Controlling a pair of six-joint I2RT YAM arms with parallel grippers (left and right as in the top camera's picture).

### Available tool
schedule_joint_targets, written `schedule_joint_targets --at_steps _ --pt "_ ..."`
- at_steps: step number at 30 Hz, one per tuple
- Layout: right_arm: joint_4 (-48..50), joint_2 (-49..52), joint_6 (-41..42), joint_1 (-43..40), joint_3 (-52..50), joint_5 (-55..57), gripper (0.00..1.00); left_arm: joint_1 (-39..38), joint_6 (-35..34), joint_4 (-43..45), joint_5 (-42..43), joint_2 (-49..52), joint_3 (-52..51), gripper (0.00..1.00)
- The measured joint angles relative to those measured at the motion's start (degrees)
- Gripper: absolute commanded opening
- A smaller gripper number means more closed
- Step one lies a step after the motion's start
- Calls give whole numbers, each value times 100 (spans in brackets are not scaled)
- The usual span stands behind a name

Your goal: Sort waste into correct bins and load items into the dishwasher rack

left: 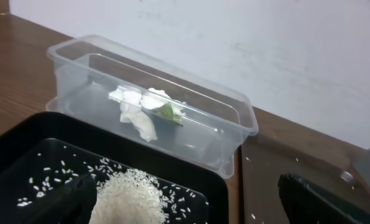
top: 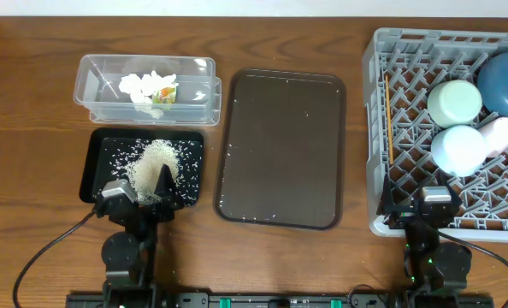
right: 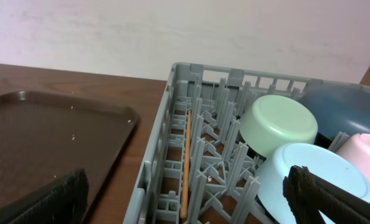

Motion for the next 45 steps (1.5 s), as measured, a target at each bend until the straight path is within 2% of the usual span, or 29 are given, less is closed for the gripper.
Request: schedule_joint_targets --at_steps 8,22,45 --pt "2 0 -2 0 0 2 99 0 199 -382 31 -575 -138 95" --pt "0 0 -2 0 0 0 99 0 876 -518 35 -621 -85 95" --pt "0 0 -2 0 0 0 99 0 918 -518 33 -621 -85 95"
